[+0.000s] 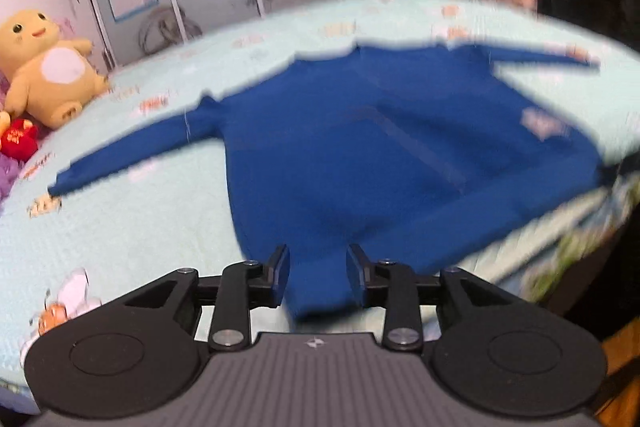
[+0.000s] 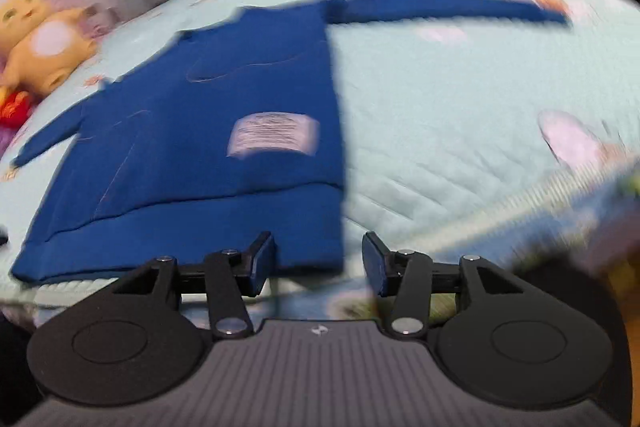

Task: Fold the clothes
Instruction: 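Grasp the blue sweatshirt sleeve cuff with the right gripper, then lift the held sleeve and carry it across the sweatshirt body with the right gripper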

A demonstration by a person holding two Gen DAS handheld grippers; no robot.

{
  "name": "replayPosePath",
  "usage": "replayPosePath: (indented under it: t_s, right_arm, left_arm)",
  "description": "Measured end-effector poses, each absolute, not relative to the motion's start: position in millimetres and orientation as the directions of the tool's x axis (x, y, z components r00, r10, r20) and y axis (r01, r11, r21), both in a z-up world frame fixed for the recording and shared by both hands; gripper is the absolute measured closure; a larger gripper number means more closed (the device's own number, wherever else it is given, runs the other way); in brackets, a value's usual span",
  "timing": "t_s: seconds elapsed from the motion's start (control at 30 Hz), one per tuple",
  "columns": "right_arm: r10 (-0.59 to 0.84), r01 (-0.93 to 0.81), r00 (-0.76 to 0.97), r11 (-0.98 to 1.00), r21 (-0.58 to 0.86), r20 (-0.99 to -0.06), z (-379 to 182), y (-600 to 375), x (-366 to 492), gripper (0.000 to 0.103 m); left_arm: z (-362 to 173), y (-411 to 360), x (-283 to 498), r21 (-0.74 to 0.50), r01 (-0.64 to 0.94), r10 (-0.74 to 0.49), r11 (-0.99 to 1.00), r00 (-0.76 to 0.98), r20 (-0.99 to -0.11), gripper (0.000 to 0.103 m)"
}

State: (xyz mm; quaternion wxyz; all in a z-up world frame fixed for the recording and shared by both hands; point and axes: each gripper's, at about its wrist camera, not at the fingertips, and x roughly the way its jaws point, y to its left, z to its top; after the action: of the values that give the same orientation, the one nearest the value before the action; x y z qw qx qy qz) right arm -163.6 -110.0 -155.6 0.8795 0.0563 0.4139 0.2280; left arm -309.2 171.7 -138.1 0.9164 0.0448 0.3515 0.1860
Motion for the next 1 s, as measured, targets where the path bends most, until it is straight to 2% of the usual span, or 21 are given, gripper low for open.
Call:
replayPosePath:
  t_s: [0.1,0.2,0.3,0.43,0.5,0.7,0.9,1.0]
  right_arm:
    - [0.479,-0.303,0.59,0.878,0.371,-0.65,-141.2,-135.3,-161.5,0.054]
    - [0.474,-0.284,0.671,0.875,0.392,-0.571,-125.5,-161.2,-159.5,0.053]
    - [0.44,-0.174,0.743,0.854,0.491,-0.503,-121.1,-197.4,-136.4,0.046]
    - [0.449,0.023,0.782,0.672,0.74,-0.432,-135.7,-259.9,-86.7,0.046]
    - [0.449,0.072,0.803,0.581,0.811,-0.393,-144.9,-285.8,-58.0,0.045]
    - [0.403,0.159,0.846,0.436,0.886,-0.35,-172.0,-327.7,36.9,0.04]
    - [0.393,0.203,0.844,0.398,0.895,-0.366,-207.4,-332.2,130.5,0.038]
    - [0.392,0.172,0.846,0.442,0.88,-0.362,-203.9,-318.9,160.0,0.038]
  left_arm:
    - [-143.1,172.1,-315.4,0.201,-0.33,0.379,0.922,0.666,-0.643,0.067]
    - [-132.1,169.1,-314.1,0.21,-0.322,0.38,0.923,0.686,-0.621,0.067]
    - [-124.1,165.5,-308.1,0.224,-0.308,0.379,0.925,0.697,-0.609,0.067]
    - [-126.0,161.8,-297.7,0.226,-0.29,0.366,0.93,0.678,-0.637,0.066]
    - [-127.4,159.4,-292.6,0.227,-0.289,0.365,0.93,0.666,-0.65,0.066]
    - [-131.6,148.5,-267.7,0.268,-0.274,0.383,0.923,0.627,-0.678,0.064]
    - [-143.4,139.8,-233.4,0.34,-0.228,0.409,0.912,0.565,-0.716,0.063]
    - [-147.3,136.4,-218.3,0.361,-0.216,0.418,0.907,0.549,-0.723,0.063]
